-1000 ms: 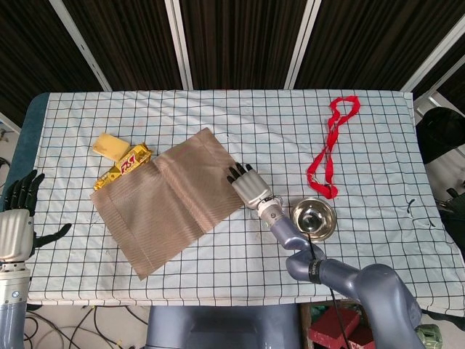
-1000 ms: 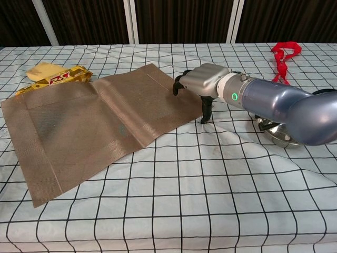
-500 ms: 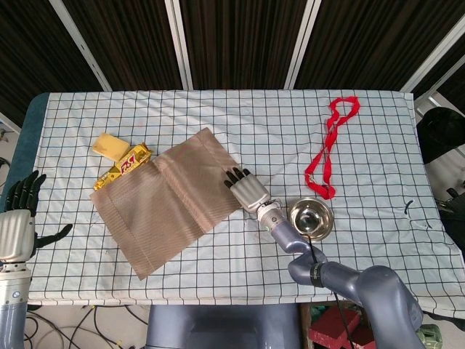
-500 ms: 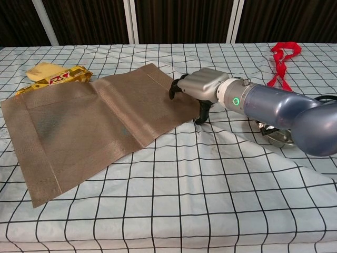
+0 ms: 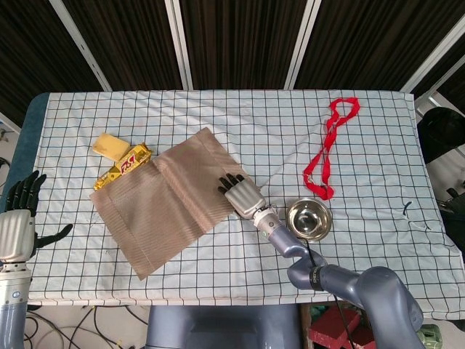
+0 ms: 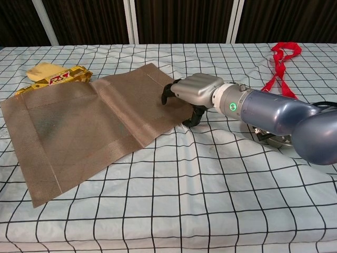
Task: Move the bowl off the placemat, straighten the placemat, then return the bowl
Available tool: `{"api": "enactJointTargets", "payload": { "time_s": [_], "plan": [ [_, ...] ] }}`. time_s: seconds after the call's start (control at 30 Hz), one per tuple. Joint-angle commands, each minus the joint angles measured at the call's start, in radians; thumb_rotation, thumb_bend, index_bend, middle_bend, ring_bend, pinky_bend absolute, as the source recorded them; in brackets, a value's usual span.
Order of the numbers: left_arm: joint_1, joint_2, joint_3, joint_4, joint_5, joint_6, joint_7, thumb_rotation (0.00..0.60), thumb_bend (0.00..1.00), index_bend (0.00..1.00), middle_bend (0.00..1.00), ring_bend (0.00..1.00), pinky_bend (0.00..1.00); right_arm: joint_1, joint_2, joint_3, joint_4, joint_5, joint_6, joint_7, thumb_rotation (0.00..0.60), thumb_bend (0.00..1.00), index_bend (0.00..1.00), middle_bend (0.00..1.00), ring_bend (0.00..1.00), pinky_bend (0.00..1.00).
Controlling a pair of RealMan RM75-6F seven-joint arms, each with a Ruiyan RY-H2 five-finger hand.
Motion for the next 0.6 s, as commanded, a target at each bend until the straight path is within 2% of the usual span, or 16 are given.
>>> {"api": "enactJointTargets", "payload": {
  "time_s": [0.03,0.13,0.23,0.6],
  "plan": [
    [-0.001,0.000,0.000,0.000,0.000,-0.002,-0.001,0.600,0.02,0.02,0.01,0.00,0.00,-0.004,-0.009,0.005,0.013,-0.013,0.023,0.016,0.600,0.31,0.35,0.11,0.09,0.19],
    [-0.002,0.000,0.001,0.000,0.001,-0.004,-0.001,0.600,0.02,0.02,0.00,0.00,0.00,-0.006,-0.015,0.009,0.025,-0.024,0.041,0.029,0.600,0.31,0.45,0.14,0.09,0.20],
    [-0.001,0.000,0.001,-0.001,0.000,-0.004,-0.001,0.600,0.02,0.02,0.00,0.00,0.00,-0.006,-0.018,0.011,0.034,-0.031,0.046,0.040,0.600,0.32,0.51,0.15,0.10,0.20],
    [-0.001,0.000,0.001,-0.003,0.000,-0.005,-0.003,0.600,0.02,0.03,0.00,0.00,0.00,-0.012,-0.011,0.011,0.030,-0.045,0.044,0.050,0.600,0.42,0.55,0.16,0.10,0.20]
  ]
}}
